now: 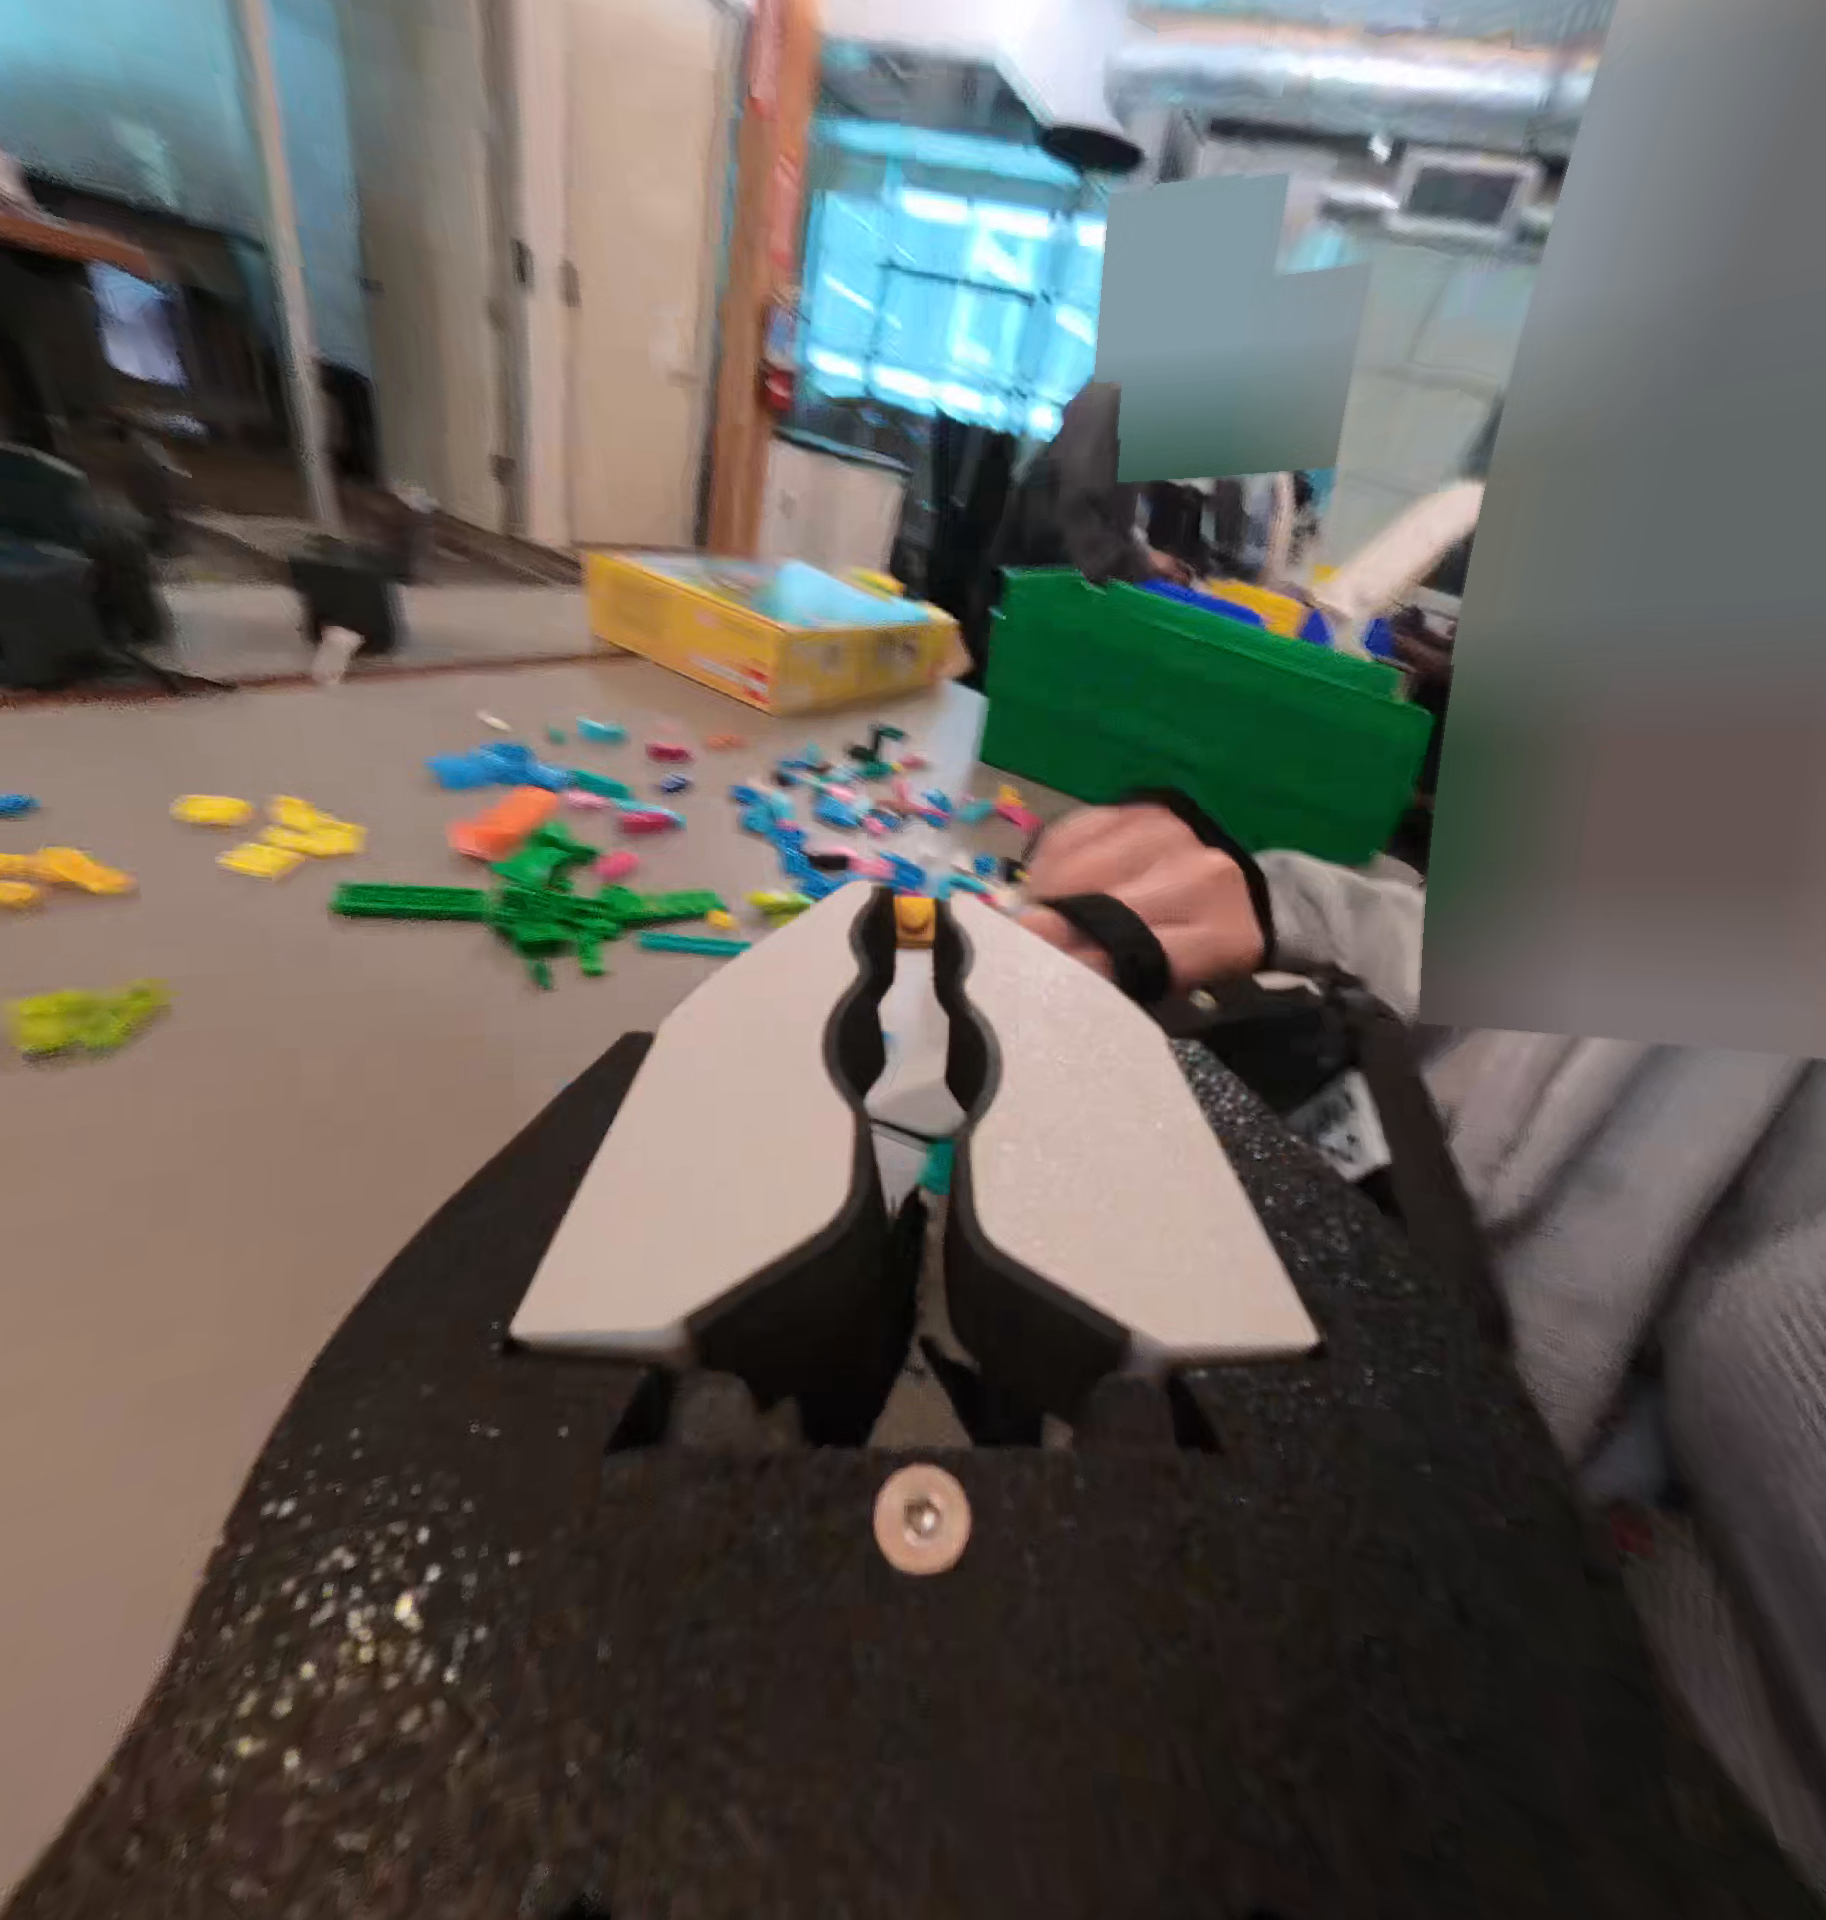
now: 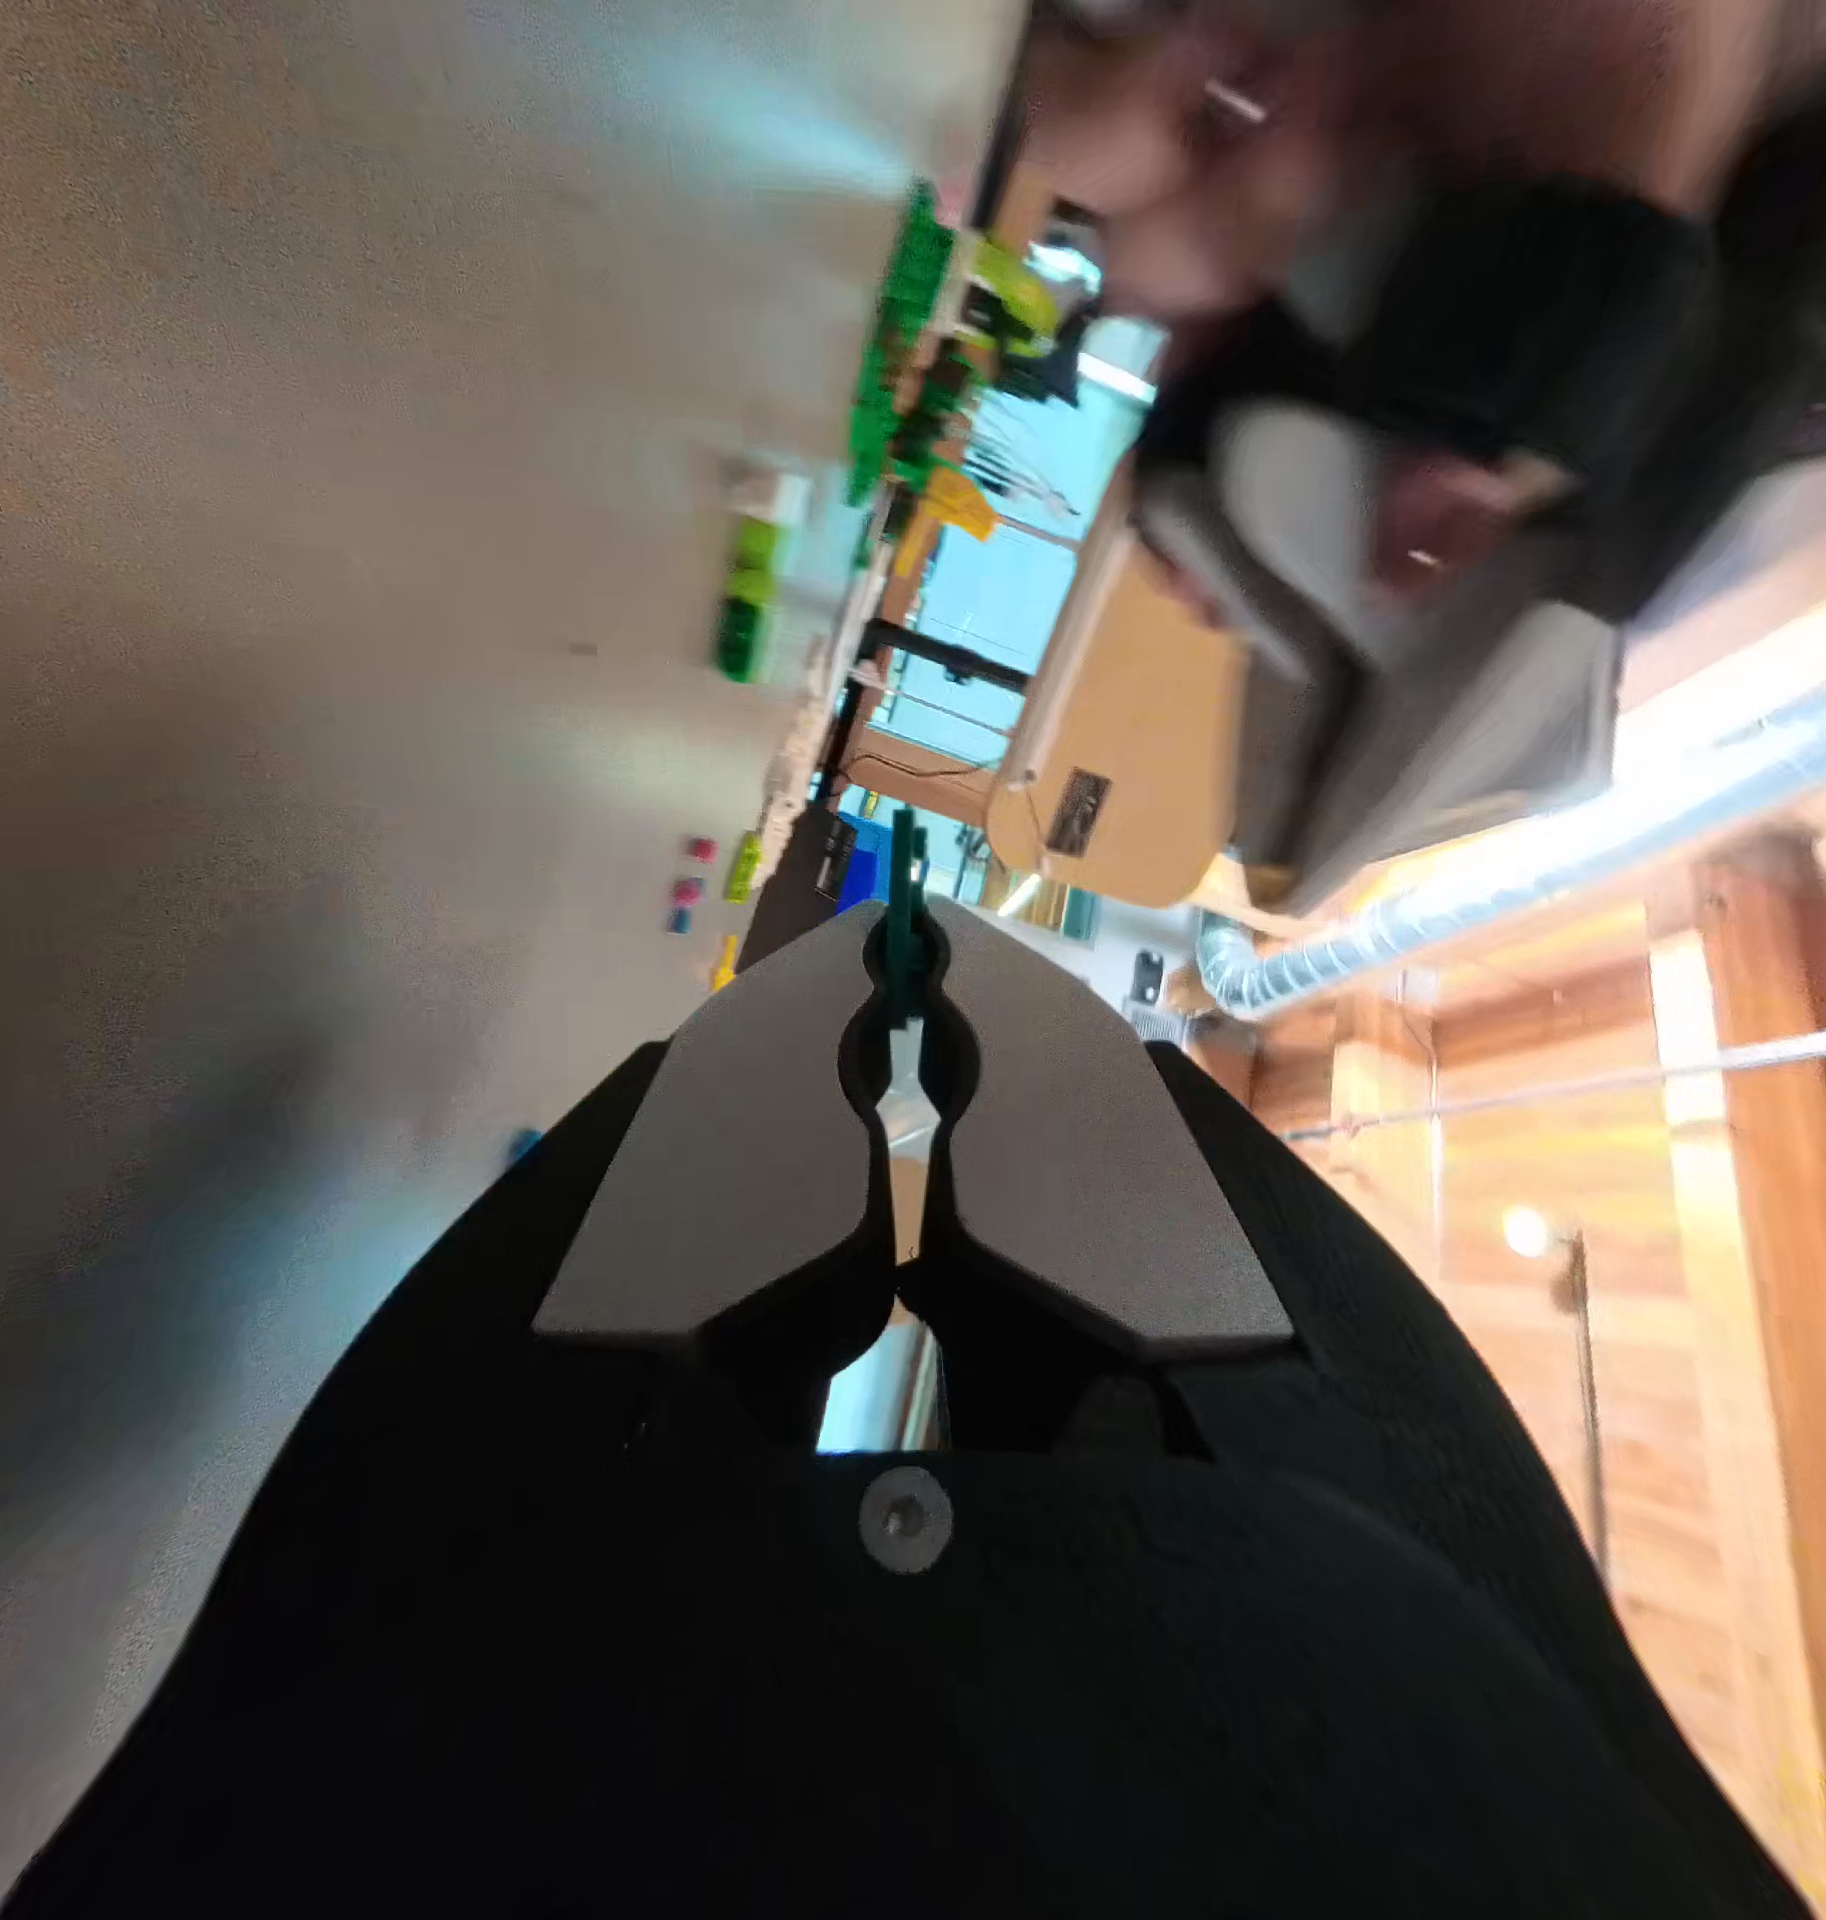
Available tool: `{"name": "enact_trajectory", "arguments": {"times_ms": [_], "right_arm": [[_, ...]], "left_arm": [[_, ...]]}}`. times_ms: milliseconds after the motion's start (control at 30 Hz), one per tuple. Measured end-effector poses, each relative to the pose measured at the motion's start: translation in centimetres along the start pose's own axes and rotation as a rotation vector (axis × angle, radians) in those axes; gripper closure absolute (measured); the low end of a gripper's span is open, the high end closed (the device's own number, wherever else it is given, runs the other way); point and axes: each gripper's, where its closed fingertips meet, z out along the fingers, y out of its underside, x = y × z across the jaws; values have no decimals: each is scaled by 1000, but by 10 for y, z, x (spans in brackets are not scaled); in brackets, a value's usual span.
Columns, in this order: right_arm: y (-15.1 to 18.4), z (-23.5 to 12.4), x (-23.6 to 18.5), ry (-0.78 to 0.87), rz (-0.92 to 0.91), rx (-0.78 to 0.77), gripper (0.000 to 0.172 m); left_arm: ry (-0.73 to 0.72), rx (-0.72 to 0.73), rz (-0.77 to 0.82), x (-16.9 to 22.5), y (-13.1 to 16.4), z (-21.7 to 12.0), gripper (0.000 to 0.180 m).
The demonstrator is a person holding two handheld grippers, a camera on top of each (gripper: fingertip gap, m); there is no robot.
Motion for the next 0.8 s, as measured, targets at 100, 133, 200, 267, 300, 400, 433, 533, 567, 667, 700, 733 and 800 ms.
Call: {"name": "enact_trajectory", "arguments": {"times_ms": [100, 133, 200, 267, 300, 400, 433, 533, 567, 667, 700, 733, 800], "right_arm": [[6, 5, -1, -4, 70, -20, 172], [10, 5, -1, -7, 84, -36, 172], [16, 3, -2, -10, 122, -60, 172], [23, 3, 1, 0, 188, -89, 172], [28, 4, 2, 1, 255, -107, 172], [38, 6, 9, 23, 438, -125, 172], [39, 6, 9, 31, 466, -126, 172], [37, 4, 4, 20, 502, -109, 172], [36, 4, 2, 14, 510, -98, 172], [35, 4, -2, 2, 528, -83, 172], [35, 3, -2, 3, 536, -79, 172], [36, 2, -2, 5, 544, -78, 172], [37, 0, 0, 11, 561, -75, 172]], "left_arm": [[-81, -40, -15, -22, 5, -11, 173], [-90, -52, -42, -24, 9, -10, 173], [-155, -99, -39, -35, 12, -9, 173], [-224, -172, -12, -50, 6, -6, 173], [-246, -213, 7, -58, 0, 0, 173], [-392, -338, 130, -103, -16, 28, 173], [-429, -393, 150, -119, -15, 39, 173], [-552, -497, 233, -175, -11, 70, 173], [-599, -543, 291, -196, -8, 77, 173], [-720, -640, 465, -245, -1, 87, 173], [-709, -681, 441, -252, 8, 92, 173], [-701, -697, 430, -257, 13, 97, 173], [-699, -707, 424, -264, 18, 103, 172]]}}
